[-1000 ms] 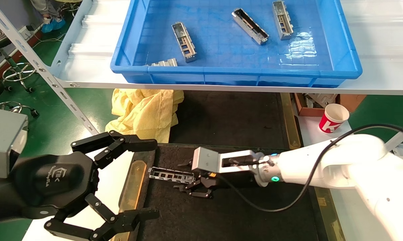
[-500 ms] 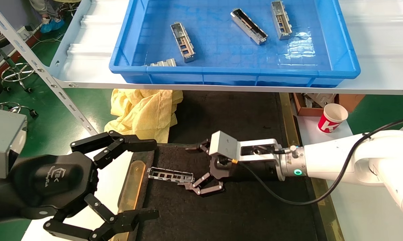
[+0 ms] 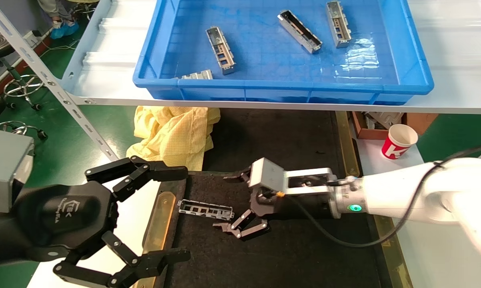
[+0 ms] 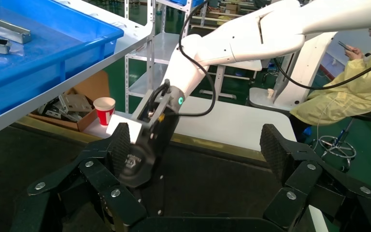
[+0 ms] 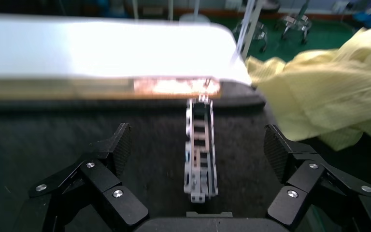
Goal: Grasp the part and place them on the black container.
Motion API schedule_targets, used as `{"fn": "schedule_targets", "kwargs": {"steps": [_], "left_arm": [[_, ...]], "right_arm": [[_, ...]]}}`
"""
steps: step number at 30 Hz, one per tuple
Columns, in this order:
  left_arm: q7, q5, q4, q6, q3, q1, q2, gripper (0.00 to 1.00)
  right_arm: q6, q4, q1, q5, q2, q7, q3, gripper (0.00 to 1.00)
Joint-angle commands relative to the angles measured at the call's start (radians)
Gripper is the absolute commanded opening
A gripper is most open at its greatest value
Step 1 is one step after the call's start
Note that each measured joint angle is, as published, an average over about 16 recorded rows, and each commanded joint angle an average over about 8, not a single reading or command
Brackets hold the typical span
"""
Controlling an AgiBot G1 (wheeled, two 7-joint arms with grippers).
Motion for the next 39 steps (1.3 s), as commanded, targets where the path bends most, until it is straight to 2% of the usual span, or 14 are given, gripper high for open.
{"fn": "schedule_targets", "kwargs": {"steps": [1,39], "left_arm": [[0.000,0.000,0.000,0.000,0.000,0.000,0.000,1.00],[0.000,0.000,0.000,0.000,0.000,0.000,0.000,1.00]], "right_arm": [[-0.003,0.021,-0.010,0.000,0.013,0.013,0.017,1.00],[-0.104,0.715,-0.340,0.010,0.445,0.443,0.573,1.00]]}}
